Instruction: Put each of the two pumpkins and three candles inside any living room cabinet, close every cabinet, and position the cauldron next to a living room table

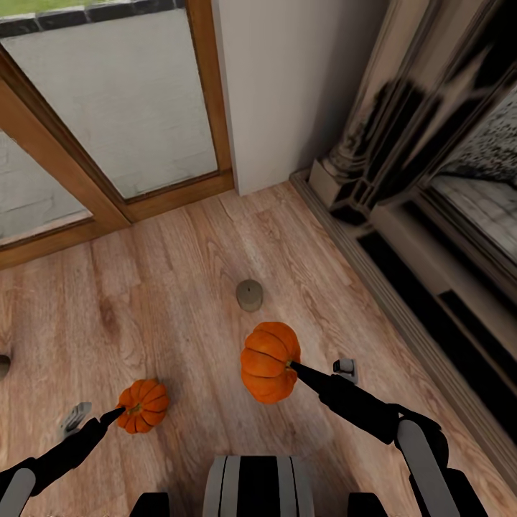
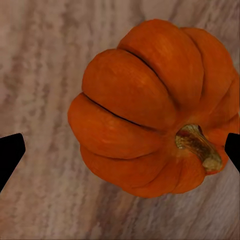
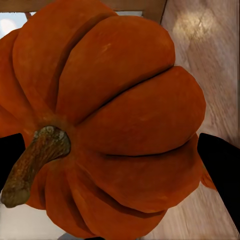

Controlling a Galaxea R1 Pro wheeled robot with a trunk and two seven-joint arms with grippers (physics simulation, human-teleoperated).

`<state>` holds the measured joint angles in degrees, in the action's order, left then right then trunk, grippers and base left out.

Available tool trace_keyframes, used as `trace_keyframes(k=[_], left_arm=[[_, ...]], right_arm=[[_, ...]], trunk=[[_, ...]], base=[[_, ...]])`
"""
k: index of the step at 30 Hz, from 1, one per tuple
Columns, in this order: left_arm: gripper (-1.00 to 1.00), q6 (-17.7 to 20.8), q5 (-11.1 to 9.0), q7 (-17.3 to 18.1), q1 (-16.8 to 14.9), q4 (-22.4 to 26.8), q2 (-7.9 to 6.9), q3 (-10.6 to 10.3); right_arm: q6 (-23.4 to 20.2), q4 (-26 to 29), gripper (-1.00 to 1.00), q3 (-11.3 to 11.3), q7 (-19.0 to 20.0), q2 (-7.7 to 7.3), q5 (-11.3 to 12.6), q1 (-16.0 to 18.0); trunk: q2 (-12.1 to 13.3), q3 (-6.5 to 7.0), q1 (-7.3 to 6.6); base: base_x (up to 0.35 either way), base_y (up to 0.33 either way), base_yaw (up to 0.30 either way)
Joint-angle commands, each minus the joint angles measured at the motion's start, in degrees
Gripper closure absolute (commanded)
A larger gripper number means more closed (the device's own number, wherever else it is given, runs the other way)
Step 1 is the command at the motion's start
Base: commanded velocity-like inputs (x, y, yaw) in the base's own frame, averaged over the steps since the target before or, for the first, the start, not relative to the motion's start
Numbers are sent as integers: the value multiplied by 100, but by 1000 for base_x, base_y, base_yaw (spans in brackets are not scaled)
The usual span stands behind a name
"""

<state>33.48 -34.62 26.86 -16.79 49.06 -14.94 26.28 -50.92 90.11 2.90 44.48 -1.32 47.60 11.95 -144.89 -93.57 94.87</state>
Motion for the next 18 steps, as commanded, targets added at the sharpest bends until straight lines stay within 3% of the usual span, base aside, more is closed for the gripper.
trace_keyframes(k=[1, 13, 18], left_arm=[[-100, 0, -1, -2, 0, 2, 0, 0], [-100, 0, -3, 4, 0, 1, -5, 0], [-100, 0, -3, 3, 0, -2, -5, 0]], right_arm=[[-10, 3, 100, 0, -1, 0, 21, 0], [-6, 1, 100, -3, -1, 0, 21, 0], [-5, 2, 100, -4, -1, 0, 21, 0]], trunk=[[-2, -23, 2], [-18, -289, 33], [-20, -333, 38]], base=[[5, 2, 0], [1, 0, 0], [0, 0, 0]])
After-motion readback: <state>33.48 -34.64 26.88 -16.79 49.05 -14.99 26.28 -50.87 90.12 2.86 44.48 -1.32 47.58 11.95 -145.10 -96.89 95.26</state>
